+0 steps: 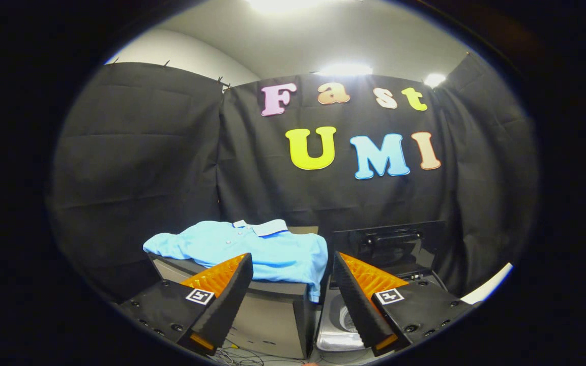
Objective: Put the clothes into the washing machine and then close the washing machine lid.
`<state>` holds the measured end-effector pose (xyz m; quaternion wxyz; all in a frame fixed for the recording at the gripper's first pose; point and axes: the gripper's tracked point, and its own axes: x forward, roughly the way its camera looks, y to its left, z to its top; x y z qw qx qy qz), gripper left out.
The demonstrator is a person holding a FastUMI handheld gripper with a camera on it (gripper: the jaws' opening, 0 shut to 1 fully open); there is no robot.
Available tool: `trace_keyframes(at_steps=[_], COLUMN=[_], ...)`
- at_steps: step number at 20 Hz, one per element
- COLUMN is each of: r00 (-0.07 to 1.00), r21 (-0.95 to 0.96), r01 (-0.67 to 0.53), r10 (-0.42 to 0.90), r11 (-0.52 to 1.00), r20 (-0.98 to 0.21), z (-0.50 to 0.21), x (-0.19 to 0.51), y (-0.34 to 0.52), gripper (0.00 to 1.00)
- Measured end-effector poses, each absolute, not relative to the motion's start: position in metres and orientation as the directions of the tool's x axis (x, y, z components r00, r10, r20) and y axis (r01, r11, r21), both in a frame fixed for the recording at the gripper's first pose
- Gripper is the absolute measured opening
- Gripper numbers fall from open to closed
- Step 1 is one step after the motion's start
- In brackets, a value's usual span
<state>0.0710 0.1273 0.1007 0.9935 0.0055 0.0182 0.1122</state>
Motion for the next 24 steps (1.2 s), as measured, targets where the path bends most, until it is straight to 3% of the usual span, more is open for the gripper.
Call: trace_keyframes(at_steps=[11, 15, 18, 24], r00=[0.897, 0.854, 0.829, 0.826], r21=[0.022, 0.030, 0.040, 0.059], r01=[-0.421, -0.459, -0.466, -0.450], r10=[0.420, 0.450, 0.452, 0.440], r11=[0.907, 0.888, 0.884, 0.891], r20=[-0.139, -0.262, -0.328, -0.353], z=[0.114, 0.098, 0.087, 0.099], x=[0.130, 0.155, 0.172, 0.210], y=[0.225, 0.250, 0.260, 0.270], gripper=[0.99, 0.99, 0.99, 0.99])
